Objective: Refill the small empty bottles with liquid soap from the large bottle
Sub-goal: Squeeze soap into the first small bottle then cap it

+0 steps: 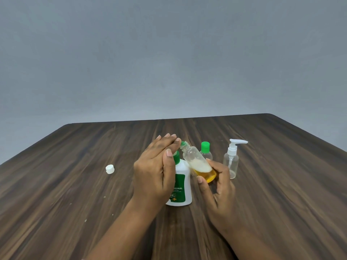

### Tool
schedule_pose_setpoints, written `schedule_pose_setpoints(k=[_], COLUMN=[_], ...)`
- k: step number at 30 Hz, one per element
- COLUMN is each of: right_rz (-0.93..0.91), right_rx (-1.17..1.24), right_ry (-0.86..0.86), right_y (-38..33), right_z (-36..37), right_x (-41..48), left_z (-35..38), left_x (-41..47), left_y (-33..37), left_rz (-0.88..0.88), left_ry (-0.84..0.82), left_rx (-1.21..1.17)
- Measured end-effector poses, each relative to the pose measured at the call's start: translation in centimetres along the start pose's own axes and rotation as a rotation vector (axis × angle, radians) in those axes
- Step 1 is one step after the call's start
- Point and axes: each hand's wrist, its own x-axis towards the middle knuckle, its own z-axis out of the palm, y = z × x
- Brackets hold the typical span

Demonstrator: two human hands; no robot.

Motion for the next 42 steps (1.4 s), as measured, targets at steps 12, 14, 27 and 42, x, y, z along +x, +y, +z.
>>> schedule_pose_setpoints(k=[12, 14, 27, 42], right_rz=[-0.015, -0.013, 0.014, 0.022], right_rx=[-0.011, -0.012, 0.000, -0.018], right_ry=[-0.010, -0.011, -0.012, -0.020], right_y=[-0.2, -0.3, -0.3, 0.0], right_z=[-0.1, -0.1, -0.2, -0.2], right_x=[0.1, 0.2, 0.0, 0.0], left_z=[-0.2, -0.3, 0.0, 0.1], left_x=[0.3, 0.7, -0.5, -0.6], left_y=[0.0, 0.2, -0.4, -0.7], left_rz=[0.012, 0.014, 0.011, 0.006], left_ry=[-0.024, -0.033, -0.019, -0.013], left_rx=[0.019, 0.044, -0.016, -0.039])
